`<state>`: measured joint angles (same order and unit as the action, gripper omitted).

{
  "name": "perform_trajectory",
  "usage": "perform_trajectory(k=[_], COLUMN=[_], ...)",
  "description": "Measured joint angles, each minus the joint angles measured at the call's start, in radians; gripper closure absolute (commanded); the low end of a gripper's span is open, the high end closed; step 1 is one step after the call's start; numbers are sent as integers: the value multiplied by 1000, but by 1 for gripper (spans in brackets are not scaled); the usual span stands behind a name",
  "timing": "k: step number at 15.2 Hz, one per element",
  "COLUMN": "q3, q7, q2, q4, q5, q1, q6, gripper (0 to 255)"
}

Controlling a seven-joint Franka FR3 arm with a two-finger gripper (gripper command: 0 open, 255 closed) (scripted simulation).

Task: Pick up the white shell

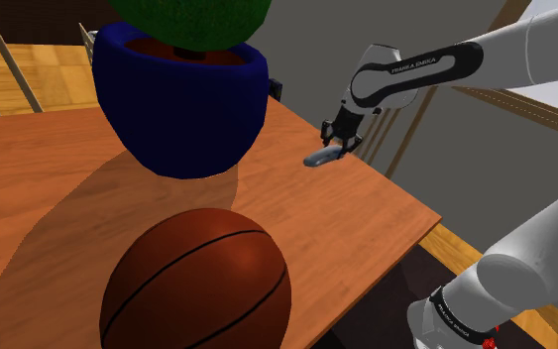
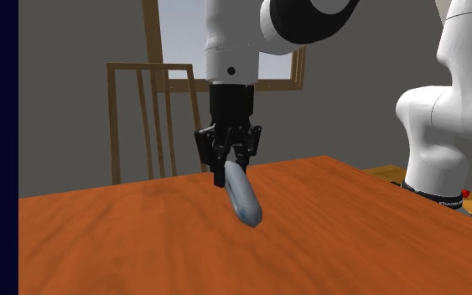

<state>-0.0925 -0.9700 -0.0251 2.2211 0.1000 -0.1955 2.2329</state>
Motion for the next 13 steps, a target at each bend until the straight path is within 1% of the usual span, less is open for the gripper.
perform_trajectory(k=[13], q3=[4], q7=[-8], q2=[-67], q4=[-98], q5=[-4], q1=[-3], q6=[-165], gripper=[255])
